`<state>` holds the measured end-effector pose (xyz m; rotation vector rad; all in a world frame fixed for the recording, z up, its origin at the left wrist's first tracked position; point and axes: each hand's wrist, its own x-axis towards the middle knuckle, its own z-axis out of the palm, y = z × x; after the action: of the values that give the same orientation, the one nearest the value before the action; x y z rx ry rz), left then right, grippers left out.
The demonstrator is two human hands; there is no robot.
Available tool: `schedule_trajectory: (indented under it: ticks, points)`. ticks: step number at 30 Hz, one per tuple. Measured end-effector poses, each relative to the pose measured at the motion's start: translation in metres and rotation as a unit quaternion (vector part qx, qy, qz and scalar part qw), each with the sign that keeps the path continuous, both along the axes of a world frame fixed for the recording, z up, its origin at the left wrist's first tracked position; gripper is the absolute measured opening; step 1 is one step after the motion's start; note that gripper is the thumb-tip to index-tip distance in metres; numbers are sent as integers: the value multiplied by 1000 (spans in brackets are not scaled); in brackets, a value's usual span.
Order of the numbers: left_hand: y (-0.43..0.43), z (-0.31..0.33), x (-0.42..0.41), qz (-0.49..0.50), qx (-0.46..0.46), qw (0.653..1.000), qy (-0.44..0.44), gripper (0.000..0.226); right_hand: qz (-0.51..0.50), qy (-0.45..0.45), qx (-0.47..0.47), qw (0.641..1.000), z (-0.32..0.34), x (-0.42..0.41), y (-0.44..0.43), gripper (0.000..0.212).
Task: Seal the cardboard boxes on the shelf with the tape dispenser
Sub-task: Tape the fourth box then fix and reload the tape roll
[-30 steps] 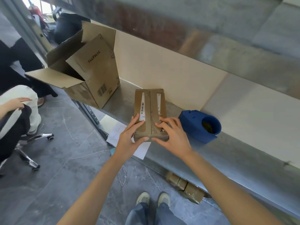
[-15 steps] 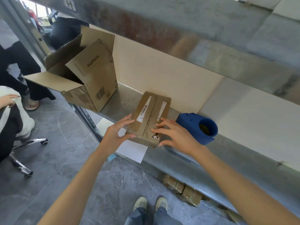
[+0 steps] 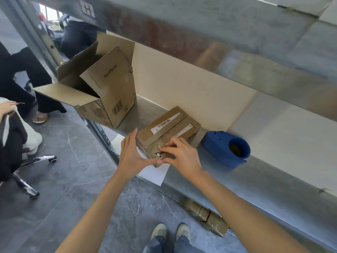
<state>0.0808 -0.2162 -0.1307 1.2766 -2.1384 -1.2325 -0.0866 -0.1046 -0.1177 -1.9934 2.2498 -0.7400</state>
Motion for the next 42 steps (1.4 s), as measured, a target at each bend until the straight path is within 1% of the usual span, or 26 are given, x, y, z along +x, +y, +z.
schedule_trajectory:
  ticks: [1,3,6,7,10,12,13,15,18,21,24,28,33,38,40,42]
  points:
    - [-2,-1,-1,-7,-7,1000,-17,152,2,-9,4,1000,-1,1,0,46]
    - [-4,-3,-3,-12,-13,999,-28,155,17,-31,17,999,-2,-3,-2,47]
    - [-8,-4,-2,-5,-44,999,-12,142,49,-67,47,995,2,-17,-2,53]
    - [-11,-4,0,-10,-59,998,-6,137,48,-65,36,996,3,-23,-2,53]
    - [-26,-5,14,-35,-74,996,17,128,-21,-67,-4,998,9,-42,-1,54]
    - [-38,-5,26,-64,-60,996,21,124,-66,-77,26,994,13,-54,-3,63]
    - [-44,-6,32,-76,-56,995,20,122,-78,-98,51,991,12,-60,-4,70]
    - [-53,-8,40,-86,-51,995,22,118,-76,-176,78,978,11,-68,-4,76]
    - [-56,-10,46,-81,-40,996,27,110,-77,-270,58,958,10,-72,0,62]
    - [-51,-12,46,-73,-6,995,73,104,-106,-312,56,942,14,-72,7,55]
    - [-43,-12,45,-43,23,992,117,95,-97,-297,64,948,13,-73,15,56]
    - [-38,-17,45,-31,26,993,111,84,-86,-278,57,955,12,-69,23,56]
    - [-35,-16,39,6,46,993,105,91,-73,-285,54,954,4,-59,27,62]
    - [-34,-12,36,17,57,992,114,90,-98,-246,29,964,-4,-53,24,50]
    - [-35,-9,36,11,52,994,100,90,-89,-231,52,967,0,-51,24,51]
    - [-40,-5,38,-17,52,995,88,93,-78,-204,93,971,4,-50,24,58]
